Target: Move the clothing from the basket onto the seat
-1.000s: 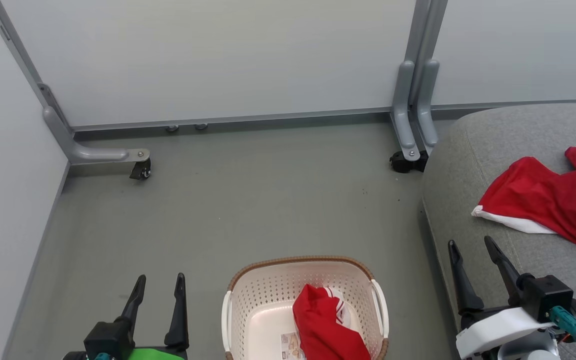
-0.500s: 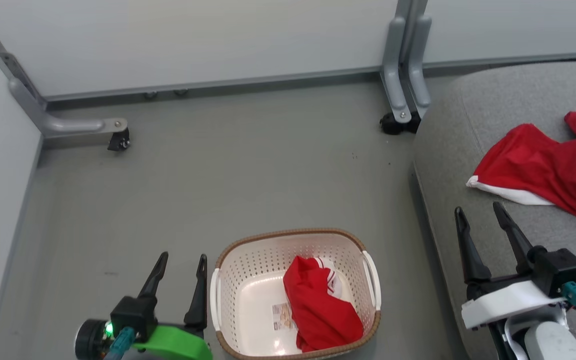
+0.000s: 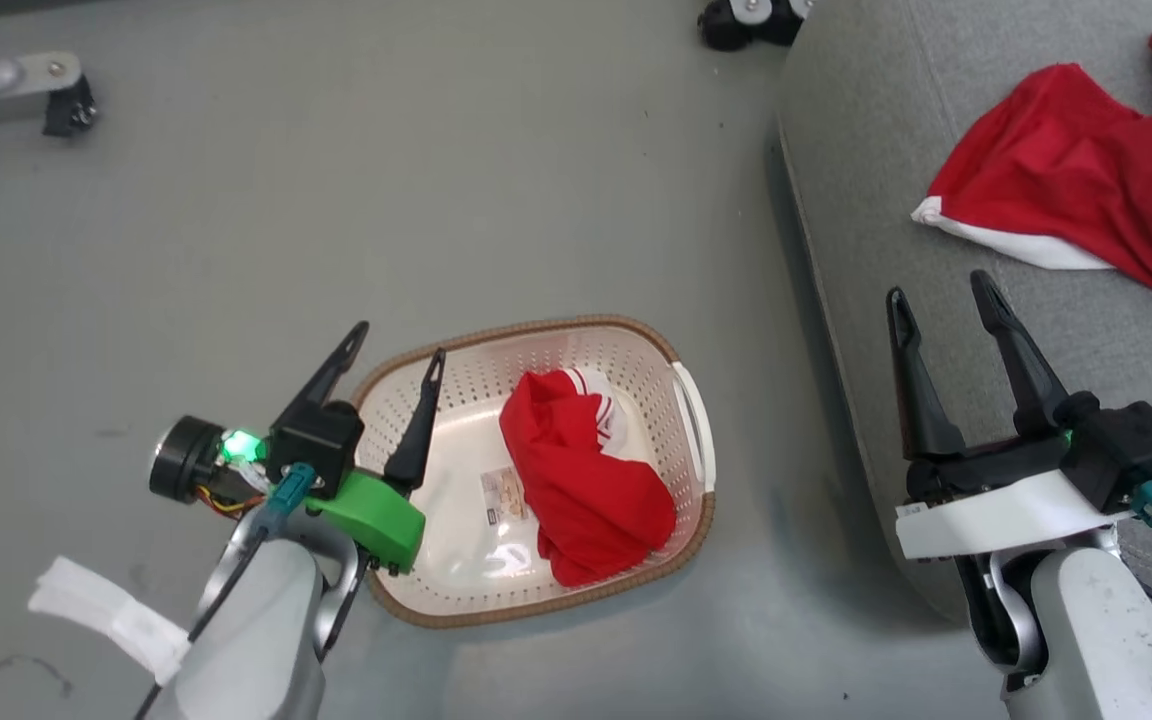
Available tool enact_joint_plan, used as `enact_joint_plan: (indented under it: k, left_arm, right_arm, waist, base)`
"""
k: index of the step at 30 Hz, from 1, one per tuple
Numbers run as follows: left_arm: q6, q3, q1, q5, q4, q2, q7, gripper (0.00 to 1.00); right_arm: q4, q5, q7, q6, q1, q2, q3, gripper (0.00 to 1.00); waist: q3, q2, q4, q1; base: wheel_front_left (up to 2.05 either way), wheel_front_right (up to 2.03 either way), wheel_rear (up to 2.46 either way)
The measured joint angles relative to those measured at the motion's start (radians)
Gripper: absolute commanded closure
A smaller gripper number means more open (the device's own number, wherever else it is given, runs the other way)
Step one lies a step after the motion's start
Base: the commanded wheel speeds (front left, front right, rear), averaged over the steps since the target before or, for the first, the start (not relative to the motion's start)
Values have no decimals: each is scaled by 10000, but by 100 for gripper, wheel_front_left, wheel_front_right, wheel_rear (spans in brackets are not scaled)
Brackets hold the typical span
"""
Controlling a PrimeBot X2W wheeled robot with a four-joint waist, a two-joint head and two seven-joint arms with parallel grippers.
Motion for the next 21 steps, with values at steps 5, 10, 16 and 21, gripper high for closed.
enact_joint_plan:
  k: [5, 10, 16, 21]
  left_arm:
    - [-10, -602, -1359, 230, 884, 510, -2, 0]
    - [-15, -1427, -2449, 176, 1636, 872, 0, 0]
    - [-15, -2817, -3301, 261, 2330, 1271, -2, 0]
    - [-17, -4916, -4193, 522, 3455, 1528, -2, 0]
  right_arm:
    - [-339, 12, 0, 0, -338, 221, 161, 0]
    - [-499, 12, 0, -2, -660, 397, 217, 0]
    - [-704, -161, 2, -2, -834, 558, -188, 0]
    - [-913, -188, 0, -2, -967, 640, -290, 0]
  waist:
    - [1065, 0, -430, 0]
    - [2123, 0, -868, 1]
    - [3156, 0, -1333, 1]
    - [3839, 0, -1641, 1]
  base:
    - [0, 0, 0]
    - [0, 0, 0]
    - [0, 0, 0]
    - [0, 0, 0]
